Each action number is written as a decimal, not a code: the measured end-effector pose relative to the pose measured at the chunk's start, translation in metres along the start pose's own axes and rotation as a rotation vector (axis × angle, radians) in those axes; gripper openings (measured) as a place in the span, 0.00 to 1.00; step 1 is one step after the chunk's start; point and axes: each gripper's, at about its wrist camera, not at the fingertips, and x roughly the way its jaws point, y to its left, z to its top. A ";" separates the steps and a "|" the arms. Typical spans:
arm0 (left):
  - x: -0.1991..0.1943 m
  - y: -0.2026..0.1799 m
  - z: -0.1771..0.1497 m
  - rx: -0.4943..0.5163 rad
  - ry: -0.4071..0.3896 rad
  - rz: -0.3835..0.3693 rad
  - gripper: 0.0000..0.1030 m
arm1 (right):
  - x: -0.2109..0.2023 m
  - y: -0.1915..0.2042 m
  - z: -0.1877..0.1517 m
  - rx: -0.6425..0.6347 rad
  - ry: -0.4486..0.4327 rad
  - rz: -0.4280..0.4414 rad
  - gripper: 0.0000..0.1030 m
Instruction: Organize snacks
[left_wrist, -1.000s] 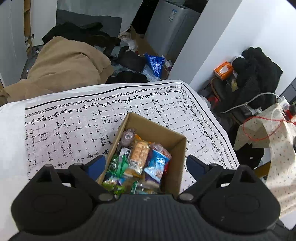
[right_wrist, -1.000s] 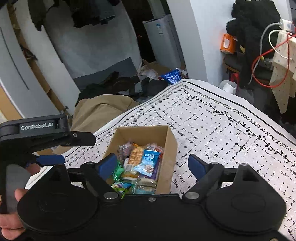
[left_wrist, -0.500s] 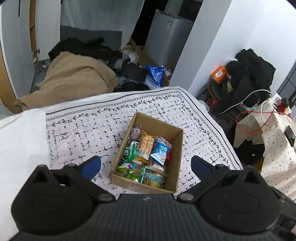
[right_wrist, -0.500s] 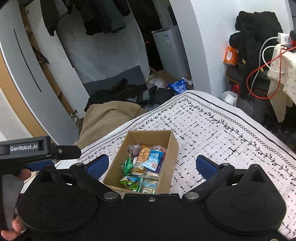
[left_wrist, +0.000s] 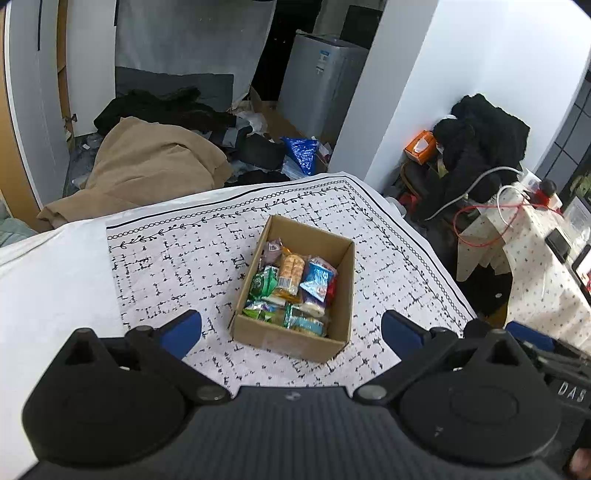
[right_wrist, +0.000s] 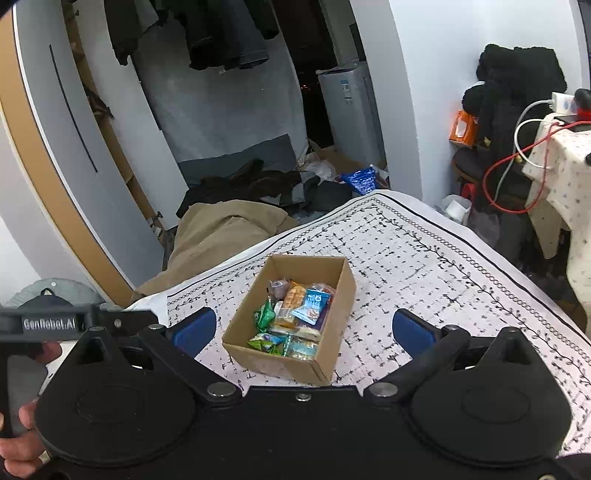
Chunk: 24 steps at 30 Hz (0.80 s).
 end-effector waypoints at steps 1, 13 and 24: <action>-0.003 -0.001 -0.002 0.010 0.001 0.001 1.00 | -0.004 0.000 -0.001 0.000 -0.004 0.005 1.00; -0.041 -0.007 -0.036 0.095 -0.012 0.013 1.00 | -0.044 0.005 -0.018 -0.044 -0.031 0.001 1.00; -0.067 -0.013 -0.056 0.125 -0.038 0.019 1.00 | -0.066 0.007 -0.032 -0.070 -0.043 0.006 1.00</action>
